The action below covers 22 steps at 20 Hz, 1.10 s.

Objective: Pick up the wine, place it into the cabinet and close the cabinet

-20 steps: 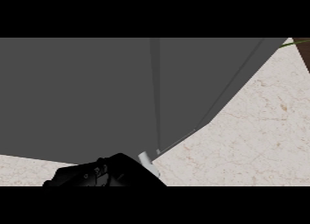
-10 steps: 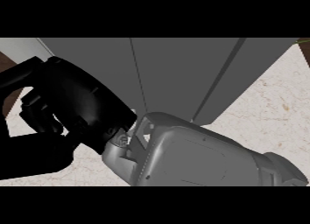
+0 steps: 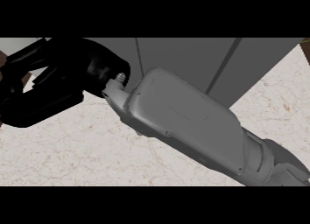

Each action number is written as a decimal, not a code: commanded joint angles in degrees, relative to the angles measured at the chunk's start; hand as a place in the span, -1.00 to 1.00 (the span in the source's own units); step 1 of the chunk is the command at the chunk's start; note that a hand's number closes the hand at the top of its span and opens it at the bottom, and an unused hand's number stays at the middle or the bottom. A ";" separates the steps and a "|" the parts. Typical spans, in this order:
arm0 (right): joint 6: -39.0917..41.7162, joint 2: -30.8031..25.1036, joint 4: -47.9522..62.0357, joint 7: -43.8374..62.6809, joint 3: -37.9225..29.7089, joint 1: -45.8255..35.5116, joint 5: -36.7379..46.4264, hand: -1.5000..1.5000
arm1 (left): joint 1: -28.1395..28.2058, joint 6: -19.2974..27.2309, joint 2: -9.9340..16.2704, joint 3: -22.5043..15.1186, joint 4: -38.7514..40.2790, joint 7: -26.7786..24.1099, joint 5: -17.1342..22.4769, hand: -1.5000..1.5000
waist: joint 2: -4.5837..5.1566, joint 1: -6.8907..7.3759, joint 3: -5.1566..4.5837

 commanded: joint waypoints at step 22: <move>7.46 -9.66 25.24 -23.81 -8.83 2.61 6.37 1.00 | -0.71 -0.95 -0.22 1.37 -3.73 5.08 3.46 -1.00 | 0.66 -5.04 0.12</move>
